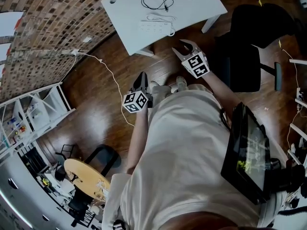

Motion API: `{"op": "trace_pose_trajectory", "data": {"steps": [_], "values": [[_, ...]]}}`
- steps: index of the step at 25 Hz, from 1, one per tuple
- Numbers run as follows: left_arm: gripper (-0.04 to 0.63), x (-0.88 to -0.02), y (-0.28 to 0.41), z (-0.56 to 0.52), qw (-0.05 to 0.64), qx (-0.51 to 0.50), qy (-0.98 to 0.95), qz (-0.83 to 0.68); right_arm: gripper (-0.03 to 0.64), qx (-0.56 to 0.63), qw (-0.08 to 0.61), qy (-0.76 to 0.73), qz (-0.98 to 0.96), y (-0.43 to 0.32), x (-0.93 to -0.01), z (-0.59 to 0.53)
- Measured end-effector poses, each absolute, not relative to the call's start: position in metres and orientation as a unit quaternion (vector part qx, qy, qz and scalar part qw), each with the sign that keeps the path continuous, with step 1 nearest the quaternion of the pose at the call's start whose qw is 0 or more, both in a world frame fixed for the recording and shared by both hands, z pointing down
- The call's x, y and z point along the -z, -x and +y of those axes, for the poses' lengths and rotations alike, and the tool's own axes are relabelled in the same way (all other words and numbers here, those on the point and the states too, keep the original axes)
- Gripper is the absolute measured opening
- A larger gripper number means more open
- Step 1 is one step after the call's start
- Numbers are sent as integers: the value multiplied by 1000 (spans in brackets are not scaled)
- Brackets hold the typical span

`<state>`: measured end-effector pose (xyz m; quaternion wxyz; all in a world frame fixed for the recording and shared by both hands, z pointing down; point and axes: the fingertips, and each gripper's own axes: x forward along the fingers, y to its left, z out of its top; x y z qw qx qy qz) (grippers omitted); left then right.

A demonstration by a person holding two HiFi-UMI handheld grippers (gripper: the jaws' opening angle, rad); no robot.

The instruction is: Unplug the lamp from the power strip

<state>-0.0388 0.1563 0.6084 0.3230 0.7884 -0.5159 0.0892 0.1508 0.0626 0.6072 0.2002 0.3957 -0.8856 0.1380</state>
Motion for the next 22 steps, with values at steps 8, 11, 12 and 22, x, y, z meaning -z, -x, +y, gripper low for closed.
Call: {"op": "trace_pose_trajectory", "data": {"steps": [8, 11, 12, 22], "values": [[3, -598, 37, 149, 322, -64, -793, -512, 164, -151, 228, -399, -875, -164, -625, 89], [3, -597, 43, 150, 324, -60, -796, -507, 164, -154, 235, -402, -872, -162, -630, 91], [3, -597, 46, 151, 325, -60, -796, -506, 164, -155, 236, -403, -871, -160, -631, 92], [3, -609, 94, 142, 343, -66, -797, -494, 161, -166, 236, -427, -857, -128, -635, 79]]}}
